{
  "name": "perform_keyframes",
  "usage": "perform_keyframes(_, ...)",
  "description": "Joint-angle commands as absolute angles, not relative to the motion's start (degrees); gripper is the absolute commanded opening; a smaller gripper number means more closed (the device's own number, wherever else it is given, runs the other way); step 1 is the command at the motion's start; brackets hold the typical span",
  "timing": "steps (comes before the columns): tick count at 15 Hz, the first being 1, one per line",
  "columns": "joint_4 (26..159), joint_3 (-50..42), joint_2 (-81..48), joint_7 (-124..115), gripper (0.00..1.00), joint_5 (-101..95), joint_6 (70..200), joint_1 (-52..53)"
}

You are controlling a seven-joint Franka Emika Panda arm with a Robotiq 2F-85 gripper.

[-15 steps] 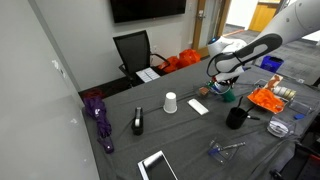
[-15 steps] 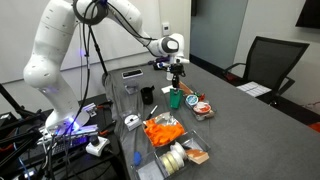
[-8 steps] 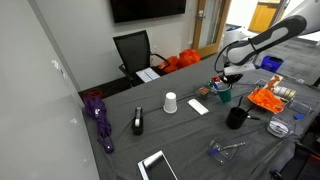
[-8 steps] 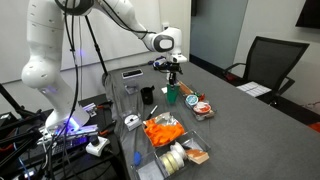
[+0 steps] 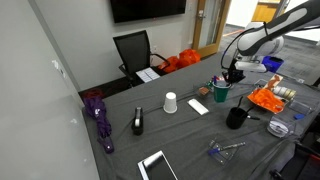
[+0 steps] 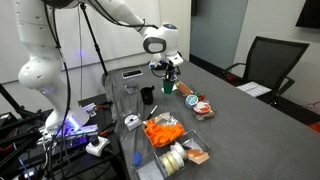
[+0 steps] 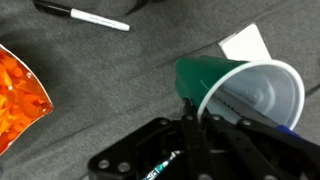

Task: Put the green cup in an upright position

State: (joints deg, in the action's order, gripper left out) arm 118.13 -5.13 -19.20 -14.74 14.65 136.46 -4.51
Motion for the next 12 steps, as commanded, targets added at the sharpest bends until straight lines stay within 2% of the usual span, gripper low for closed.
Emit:
perform_keyframes(1,122.38,-2.99,-16.40,-5.99,0.01,20.73,140.07,-7.11)
perform_keyframes(8,123.29,-1.95,-16.79,2.45,0.01,25.66,145.36,-8.57)
perform_keyframes(12,121.27,-4.83,-16.82,-8.45,0.01,18.23,141.69,-5.06)
